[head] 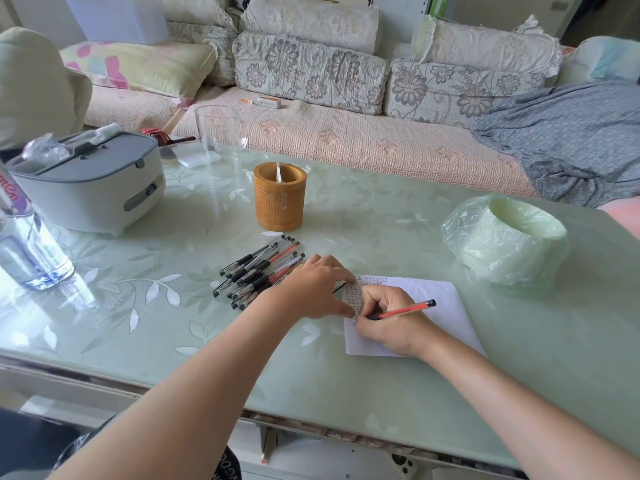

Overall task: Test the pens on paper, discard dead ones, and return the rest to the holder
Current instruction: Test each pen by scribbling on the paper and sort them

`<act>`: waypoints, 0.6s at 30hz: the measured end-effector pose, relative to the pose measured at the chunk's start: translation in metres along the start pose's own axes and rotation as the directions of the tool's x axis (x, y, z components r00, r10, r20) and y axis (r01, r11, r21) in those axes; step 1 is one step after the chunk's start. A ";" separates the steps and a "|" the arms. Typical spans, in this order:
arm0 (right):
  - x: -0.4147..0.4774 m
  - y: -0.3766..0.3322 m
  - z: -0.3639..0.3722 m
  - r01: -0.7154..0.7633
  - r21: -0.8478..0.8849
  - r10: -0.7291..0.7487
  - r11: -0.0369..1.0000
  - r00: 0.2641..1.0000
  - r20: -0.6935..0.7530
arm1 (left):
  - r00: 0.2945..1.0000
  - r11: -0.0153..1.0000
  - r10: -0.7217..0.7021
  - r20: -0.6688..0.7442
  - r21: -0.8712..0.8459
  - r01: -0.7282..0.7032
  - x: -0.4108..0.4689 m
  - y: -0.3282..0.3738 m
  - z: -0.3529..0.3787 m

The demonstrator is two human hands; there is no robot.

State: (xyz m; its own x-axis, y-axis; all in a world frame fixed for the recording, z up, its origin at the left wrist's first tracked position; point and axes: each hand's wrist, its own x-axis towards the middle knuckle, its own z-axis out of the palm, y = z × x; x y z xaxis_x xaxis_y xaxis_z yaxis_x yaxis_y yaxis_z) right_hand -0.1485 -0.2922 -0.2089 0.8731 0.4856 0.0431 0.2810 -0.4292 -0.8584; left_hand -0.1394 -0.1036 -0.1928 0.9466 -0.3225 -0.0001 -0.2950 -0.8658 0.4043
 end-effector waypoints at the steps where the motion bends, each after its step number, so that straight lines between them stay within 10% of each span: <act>1: 0.000 0.000 0.000 -0.003 -0.006 0.003 1.000 1.000 0.000 | 1.000 1.000 0.000 0.000 -0.002 0.000 0.000 0.000 0.000; 18: -0.003 -0.002 -0.002 0.023 -0.006 -0.023 1.000 1.000 0.017 | 1.000 1.000 0.001 -0.003 -0.013 -0.001 0.000 0.000 0.001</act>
State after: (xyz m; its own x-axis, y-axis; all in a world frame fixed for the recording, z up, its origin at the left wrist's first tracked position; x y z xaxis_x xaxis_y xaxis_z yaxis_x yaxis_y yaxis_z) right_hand -0.1512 -0.2942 -0.2069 0.8595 0.5082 0.0542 0.3038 -0.4227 -0.8539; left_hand -0.1392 -0.1037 -0.1941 0.9467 -0.3221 0.0026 -0.2940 -0.8606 0.4159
